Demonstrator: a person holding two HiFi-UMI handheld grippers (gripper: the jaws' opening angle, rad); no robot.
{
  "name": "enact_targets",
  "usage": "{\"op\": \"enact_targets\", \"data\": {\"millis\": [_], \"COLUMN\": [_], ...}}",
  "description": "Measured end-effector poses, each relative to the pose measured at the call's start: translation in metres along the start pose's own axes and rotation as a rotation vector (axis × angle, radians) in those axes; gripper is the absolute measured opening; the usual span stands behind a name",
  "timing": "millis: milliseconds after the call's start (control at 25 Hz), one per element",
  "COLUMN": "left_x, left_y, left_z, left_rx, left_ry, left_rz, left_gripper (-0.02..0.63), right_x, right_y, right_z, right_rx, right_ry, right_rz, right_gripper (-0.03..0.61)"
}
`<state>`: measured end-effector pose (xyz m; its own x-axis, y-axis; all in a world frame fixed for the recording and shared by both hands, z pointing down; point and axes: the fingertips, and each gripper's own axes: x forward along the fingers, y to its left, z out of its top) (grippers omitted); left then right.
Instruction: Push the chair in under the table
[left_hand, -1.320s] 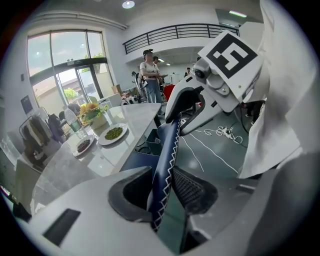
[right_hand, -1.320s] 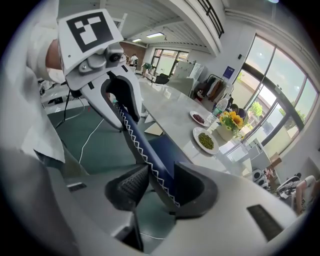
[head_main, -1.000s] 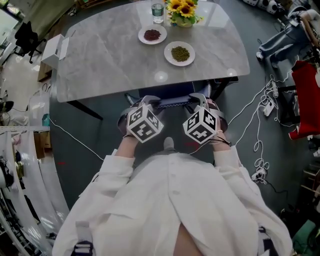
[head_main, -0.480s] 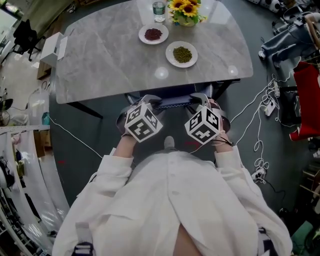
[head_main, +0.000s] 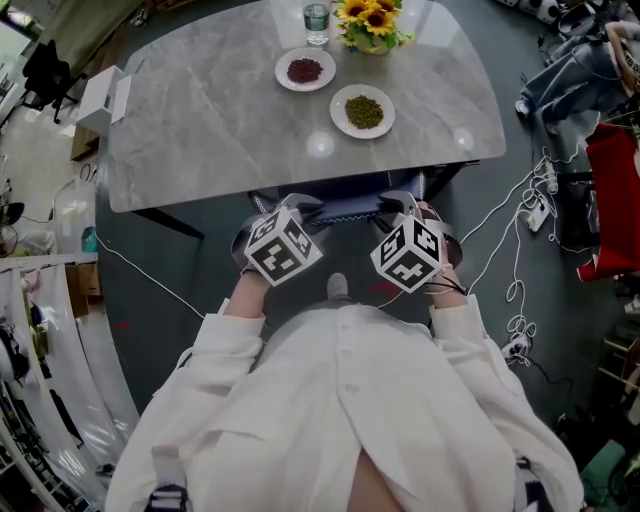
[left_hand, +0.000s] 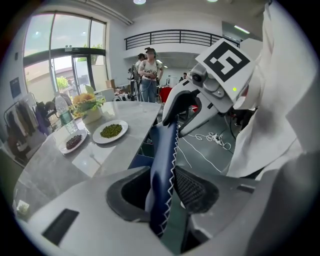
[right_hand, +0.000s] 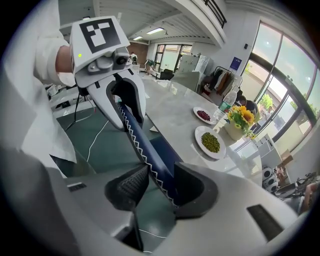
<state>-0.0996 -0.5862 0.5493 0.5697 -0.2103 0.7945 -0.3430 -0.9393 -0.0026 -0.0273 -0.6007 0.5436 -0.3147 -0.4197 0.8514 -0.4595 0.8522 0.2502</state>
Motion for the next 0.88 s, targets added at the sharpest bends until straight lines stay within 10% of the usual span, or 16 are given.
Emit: {"op": "enact_targets", "data": {"millis": [880], "left_x": [-0.02], "left_y": [-0.014], "left_z": [-0.004], "left_rx": [-0.036], "left_ry": [-0.011], "left_rz": [0.109], "left_gripper": [0.147], "right_x": [-0.013], "right_y": [0.018], "right_z": [0.003], "right_rx": [-0.044], "right_ry": [-0.016], "right_rz": [-0.079], "right_gripper": [0.16]}}
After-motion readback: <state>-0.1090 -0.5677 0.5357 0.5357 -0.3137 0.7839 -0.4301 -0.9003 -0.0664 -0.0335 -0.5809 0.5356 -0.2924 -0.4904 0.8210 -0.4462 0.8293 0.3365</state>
